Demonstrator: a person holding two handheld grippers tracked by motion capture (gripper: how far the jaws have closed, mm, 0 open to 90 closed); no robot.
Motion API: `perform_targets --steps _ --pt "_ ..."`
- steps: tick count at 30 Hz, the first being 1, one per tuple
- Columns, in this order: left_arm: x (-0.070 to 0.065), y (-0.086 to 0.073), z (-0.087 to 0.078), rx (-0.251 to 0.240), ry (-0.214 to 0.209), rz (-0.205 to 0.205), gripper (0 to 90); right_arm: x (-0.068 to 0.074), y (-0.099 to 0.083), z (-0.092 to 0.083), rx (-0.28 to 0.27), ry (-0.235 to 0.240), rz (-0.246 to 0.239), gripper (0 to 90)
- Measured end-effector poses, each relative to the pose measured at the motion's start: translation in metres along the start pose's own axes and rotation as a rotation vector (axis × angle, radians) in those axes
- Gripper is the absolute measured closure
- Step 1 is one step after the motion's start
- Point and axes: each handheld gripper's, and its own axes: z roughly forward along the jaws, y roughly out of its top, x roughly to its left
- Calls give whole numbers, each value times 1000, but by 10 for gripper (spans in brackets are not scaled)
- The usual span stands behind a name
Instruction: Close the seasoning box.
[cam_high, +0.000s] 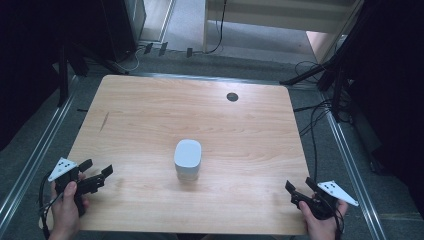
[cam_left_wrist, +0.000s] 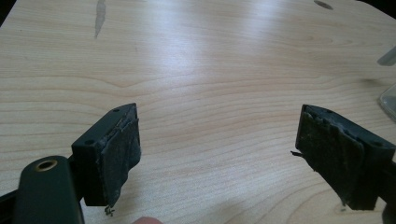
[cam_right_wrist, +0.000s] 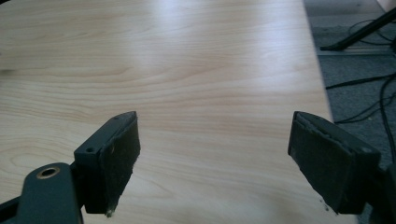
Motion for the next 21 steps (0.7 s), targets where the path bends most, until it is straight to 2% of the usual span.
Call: perform_targets --steps 4,8,12,14,19,21 --pt "0 0 0 2 1 0 137 -16 -9 -14 -16 -37 40 171" --pt "0 0 0 5 2 0 137 -21 -15 -18 -23 -53 55 172" --pt "0 0 0 2 3 -6 137 -23 -17 -20 -42 -62 81 185" --pt "0 0 1 1 1 -10 137 -23 -19 -19 -34 -63 89 188" --pt "0 1 1 6 1 -9 137 -20 -21 -17 -15 -71 64 196" --pt "0 1 2 6 1 -9 137 -21 -22 -17 -13 -66 71 195"
